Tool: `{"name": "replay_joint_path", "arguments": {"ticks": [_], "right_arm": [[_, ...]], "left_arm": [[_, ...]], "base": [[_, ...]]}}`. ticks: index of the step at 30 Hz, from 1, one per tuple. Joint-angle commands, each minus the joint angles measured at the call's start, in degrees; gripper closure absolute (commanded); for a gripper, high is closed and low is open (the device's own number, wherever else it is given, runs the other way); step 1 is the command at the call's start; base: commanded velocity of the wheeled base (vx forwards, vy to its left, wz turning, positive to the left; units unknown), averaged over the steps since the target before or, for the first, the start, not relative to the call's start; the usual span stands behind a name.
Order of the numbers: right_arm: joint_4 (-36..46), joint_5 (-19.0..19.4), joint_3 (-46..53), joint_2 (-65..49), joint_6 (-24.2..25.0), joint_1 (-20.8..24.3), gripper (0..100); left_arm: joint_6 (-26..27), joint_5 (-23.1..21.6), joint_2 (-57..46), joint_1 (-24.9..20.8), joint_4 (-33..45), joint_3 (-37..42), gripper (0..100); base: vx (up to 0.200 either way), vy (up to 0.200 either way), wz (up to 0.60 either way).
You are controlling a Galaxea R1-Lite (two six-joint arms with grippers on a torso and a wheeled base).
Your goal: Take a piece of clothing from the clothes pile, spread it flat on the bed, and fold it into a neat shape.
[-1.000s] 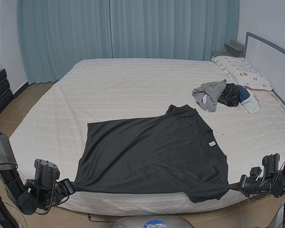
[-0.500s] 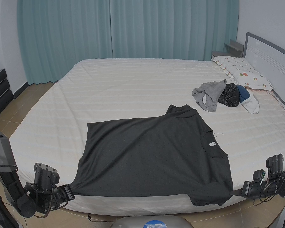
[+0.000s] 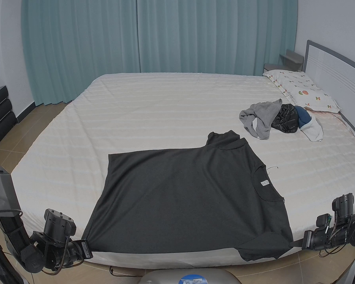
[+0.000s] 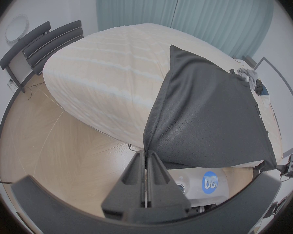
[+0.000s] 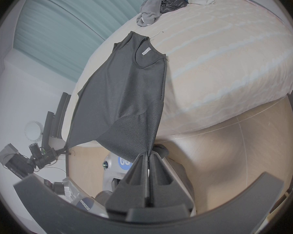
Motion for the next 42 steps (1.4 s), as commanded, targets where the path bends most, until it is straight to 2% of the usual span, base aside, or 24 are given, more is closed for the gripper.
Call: {"name": "replay_joint_path", "arguments": {"ticks": [1, 9, 22, 32, 42], "right_arm": [[1.1, -1.1, 1.0, -1.1, -1.0, 0.0, 100], [4.6, -1.4, 1.0, -5.1, -1.3, 0.0, 100], [10.4, -3.0, 1.0, -8.2, -4.2, 0.0, 100], [14.5, -3.1, 1.0, -12.1, -4.3, 0.5, 100], [16.0, -3.7, 1.0, -13.7, -4.7, 0.5, 100]], "left_arm": [[-0.3, -0.2, 0.0, -2.7, 0.3, 1.0, 100], [-0.9, 0.2, 0.6, -4.3, 0.7, 1.0, 100], [-0.1, 0.3, -1.3, -4.9, 7.1, 1.0, 100], [0.2, 0.2, -3.8, -5.0, 10.5, 1.0, 100], [0.2, 0.2, -5.4, -7.2, 14.1, 1.0, 100]], "base": [[0.0, 0.0, 0.0], [0.0, 0.0, 0.0], [0.0, 0.0, 0.0], [0.0, 0.0, 0.0], [0.0, 0.0, 0.0]]}}
